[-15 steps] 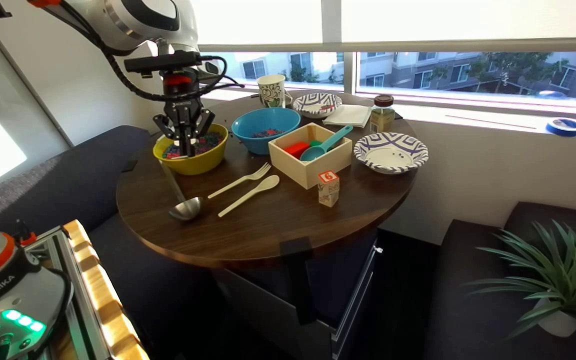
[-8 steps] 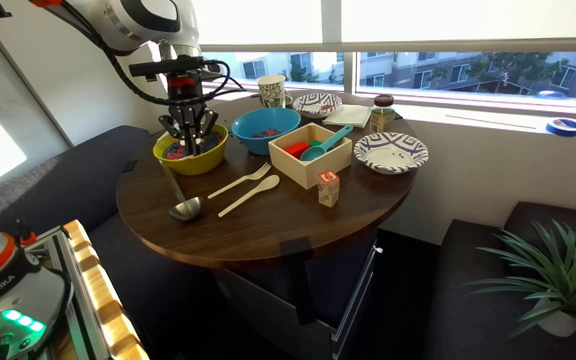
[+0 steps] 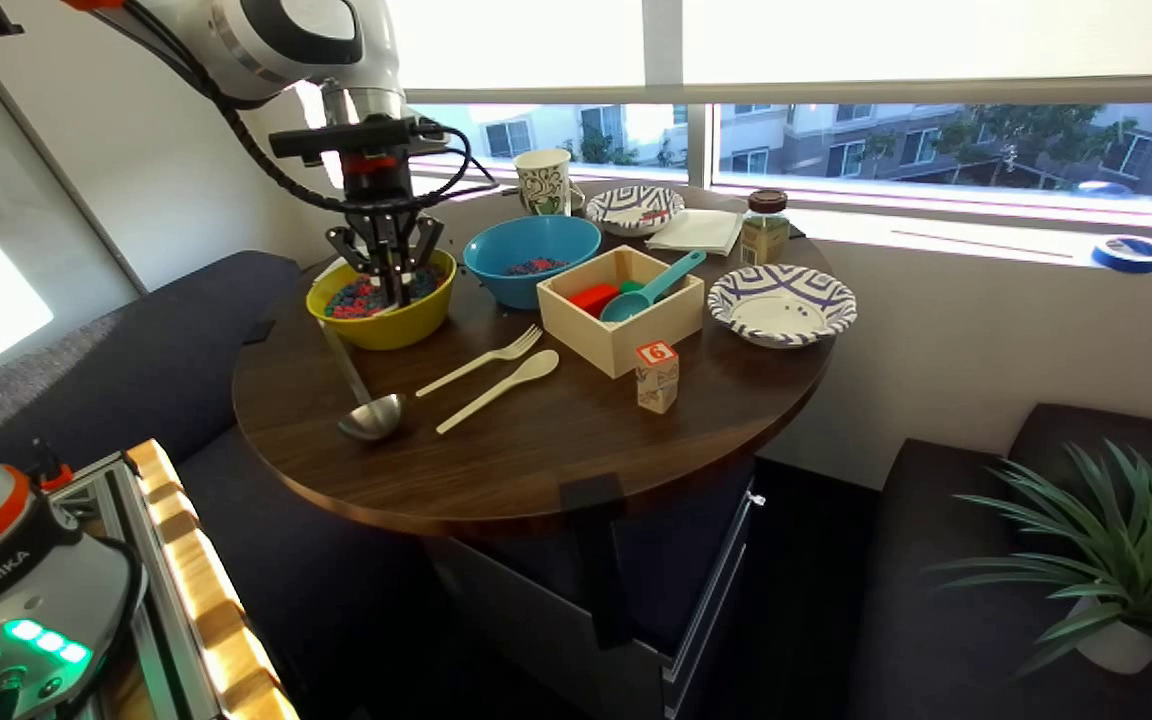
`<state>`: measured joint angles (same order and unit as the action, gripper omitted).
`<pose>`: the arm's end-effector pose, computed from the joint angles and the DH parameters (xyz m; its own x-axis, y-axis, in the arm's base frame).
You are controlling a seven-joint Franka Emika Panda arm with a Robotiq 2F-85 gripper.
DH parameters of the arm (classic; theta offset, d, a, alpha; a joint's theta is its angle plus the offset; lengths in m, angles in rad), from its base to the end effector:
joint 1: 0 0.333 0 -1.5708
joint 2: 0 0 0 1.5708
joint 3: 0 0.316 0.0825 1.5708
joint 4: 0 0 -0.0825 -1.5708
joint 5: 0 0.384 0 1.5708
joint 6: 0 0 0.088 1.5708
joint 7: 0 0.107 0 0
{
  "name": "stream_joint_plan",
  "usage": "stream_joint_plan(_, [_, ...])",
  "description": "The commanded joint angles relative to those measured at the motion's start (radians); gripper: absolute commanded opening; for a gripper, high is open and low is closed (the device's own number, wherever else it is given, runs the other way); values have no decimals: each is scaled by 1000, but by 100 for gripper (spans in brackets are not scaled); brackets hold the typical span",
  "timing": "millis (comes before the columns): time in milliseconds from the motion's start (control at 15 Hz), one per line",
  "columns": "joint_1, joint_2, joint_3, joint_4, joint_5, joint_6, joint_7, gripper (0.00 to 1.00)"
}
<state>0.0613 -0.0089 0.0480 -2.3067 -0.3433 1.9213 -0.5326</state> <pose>0.4664 0.0274 0.3274 0.6090 0.6478 -0.4576 0.7363 -0.6762 0.0227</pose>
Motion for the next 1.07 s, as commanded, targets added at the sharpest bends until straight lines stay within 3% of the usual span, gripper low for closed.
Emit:
stream_joint_plan(0, [-7, -11, -4, -34, 61, 71, -50, 3])
stream_joint_plan(1000, [-19, -70, -20, -50, 179, 70, -305, 3])
